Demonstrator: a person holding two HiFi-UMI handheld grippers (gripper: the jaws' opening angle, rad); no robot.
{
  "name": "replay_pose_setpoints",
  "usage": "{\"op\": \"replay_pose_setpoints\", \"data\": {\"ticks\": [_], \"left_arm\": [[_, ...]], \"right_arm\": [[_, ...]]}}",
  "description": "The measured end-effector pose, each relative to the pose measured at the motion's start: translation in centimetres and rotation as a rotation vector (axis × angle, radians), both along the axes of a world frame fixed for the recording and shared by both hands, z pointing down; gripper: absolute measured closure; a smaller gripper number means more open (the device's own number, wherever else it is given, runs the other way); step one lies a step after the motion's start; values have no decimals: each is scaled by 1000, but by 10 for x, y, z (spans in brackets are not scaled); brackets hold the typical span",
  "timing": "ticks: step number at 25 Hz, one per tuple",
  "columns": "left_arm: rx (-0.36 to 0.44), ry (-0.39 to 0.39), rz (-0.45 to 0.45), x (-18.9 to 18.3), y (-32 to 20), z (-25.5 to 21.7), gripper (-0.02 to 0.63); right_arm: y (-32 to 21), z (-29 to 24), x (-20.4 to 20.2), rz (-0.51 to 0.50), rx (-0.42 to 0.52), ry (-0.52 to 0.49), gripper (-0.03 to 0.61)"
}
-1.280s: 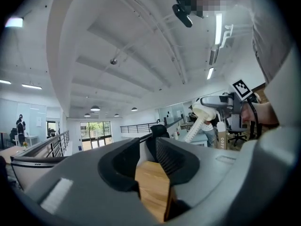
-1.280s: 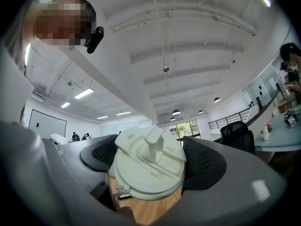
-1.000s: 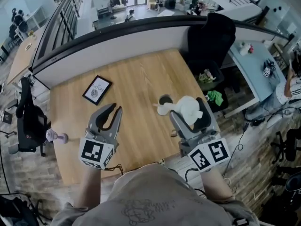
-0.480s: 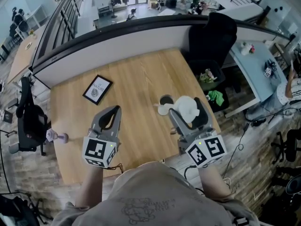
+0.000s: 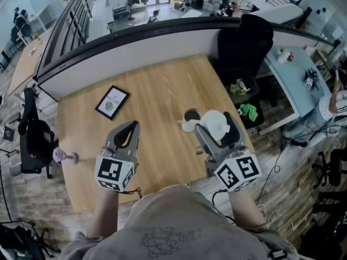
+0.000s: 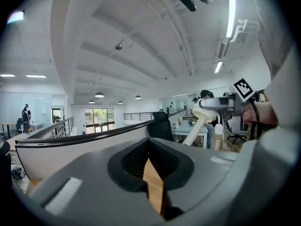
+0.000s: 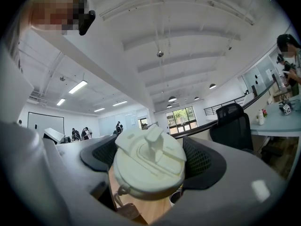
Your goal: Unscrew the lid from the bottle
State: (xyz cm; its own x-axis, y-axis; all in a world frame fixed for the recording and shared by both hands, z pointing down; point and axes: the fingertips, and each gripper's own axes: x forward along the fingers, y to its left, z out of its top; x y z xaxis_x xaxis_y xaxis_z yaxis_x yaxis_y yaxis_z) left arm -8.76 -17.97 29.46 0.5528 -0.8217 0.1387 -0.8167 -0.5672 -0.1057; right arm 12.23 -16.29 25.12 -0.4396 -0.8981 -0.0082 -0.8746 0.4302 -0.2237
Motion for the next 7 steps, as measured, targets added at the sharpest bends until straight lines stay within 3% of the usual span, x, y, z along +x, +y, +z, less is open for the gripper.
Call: {"op": "replay_pose_setpoints", "data": {"ticks": [7], "left_arm": [[-4,2,-3,-1,3,1,612]], "right_arm": [[4,0,0,1,-2,4,140]]}}
